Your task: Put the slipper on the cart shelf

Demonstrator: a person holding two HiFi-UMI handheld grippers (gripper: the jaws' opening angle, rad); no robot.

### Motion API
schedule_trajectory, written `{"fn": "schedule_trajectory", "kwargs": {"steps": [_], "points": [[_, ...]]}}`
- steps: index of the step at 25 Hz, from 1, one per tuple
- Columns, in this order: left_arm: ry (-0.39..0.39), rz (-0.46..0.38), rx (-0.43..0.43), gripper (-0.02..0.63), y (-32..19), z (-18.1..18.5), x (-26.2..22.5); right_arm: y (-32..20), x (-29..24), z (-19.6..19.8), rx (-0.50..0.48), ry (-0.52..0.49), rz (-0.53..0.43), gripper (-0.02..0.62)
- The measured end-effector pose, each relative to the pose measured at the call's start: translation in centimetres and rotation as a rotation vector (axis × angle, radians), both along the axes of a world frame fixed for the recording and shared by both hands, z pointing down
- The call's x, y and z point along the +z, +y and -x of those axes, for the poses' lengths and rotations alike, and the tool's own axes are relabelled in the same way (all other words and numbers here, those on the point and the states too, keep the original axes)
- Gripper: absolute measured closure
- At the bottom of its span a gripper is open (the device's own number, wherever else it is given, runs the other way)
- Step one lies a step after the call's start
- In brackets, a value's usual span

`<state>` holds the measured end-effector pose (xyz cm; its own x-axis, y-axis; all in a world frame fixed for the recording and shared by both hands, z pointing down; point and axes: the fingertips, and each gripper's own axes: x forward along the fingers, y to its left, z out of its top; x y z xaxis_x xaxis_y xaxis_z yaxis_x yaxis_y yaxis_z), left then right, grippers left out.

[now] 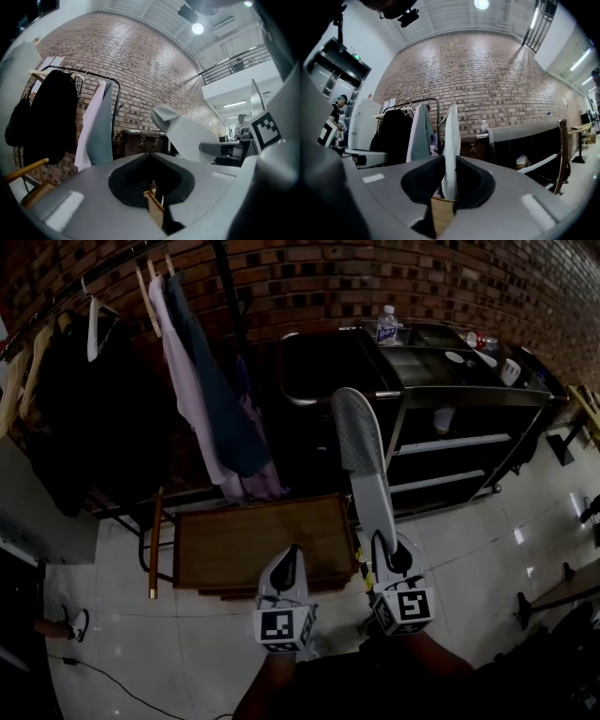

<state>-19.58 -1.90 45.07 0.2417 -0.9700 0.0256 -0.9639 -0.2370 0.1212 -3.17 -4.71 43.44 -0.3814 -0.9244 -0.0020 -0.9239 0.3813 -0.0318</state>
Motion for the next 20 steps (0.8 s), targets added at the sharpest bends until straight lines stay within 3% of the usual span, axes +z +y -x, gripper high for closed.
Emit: {"fn": "schedule_trajectory", "kwargs": {"steps": [5, 11, 14, 20], "points": [[0.02, -0.067, -0.052, 0.591, 0.3, 1.2, -2.4, 0.3, -1.5, -0.2, 0.019, 0.012, -0.051, 0.534], [-0.015, -0.094, -0.08, 0.591, 0.1, 1.6, -3.9, 0.7, -3.5, 0.5, 0.006, 0.013, -0.094, 0.534], [-0.043, -0.095, -0.059, 0.591, 0.1, 1.2, -3.9, 0.8, -4.1, 0.5, 0.007, 0.022, -0.119, 0.534], [-0.018, -0.119, -0.035, 0.591, 0.0, 0.2, -4.5, 0.7, -3.6, 0.5, -0.006, 0.039, -0.116, 0.534]]}}
